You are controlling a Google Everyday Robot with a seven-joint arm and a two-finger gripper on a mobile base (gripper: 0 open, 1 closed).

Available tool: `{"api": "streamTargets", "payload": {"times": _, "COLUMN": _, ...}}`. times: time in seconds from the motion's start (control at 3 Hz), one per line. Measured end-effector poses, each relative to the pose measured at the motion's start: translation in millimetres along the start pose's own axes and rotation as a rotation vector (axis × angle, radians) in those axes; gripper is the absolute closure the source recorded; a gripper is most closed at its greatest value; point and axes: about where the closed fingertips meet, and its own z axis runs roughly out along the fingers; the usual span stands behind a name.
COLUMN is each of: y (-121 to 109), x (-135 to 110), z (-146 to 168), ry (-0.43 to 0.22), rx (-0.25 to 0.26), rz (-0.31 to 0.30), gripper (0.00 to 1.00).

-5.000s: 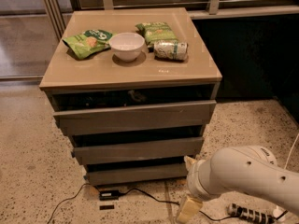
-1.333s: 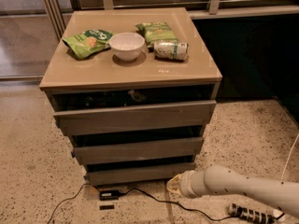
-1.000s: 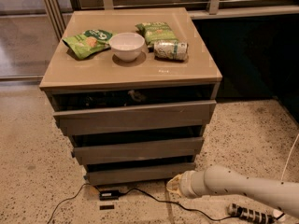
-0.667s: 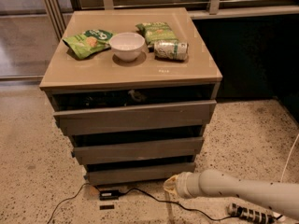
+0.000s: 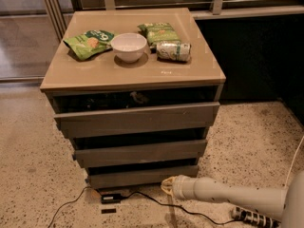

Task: Open bottom drawer

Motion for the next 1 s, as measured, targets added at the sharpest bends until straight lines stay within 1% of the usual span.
{"api": "streamTargets", "payload": {"times": 0.33, "y": -11.3, "x": 16.8, "z": 32.7, "ry": -0.048, "rx": 0.080, "rz": -0.032, "gripper": 1.00}}
{"api": "streamTargets", "payload": {"times": 0.67, "y": -11.3, "x": 16.7, "z": 32.6, "ry": -0.048, "rx": 0.080, "rz": -0.032, "gripper": 1.00}}
{"api": "streamTargets", "payload": {"times": 1.0, "y": -16.5, "x": 21.8, "z": 39.8, "ry": -0.070, "rx": 0.106, "rz": -0.045, "gripper": 1.00}}
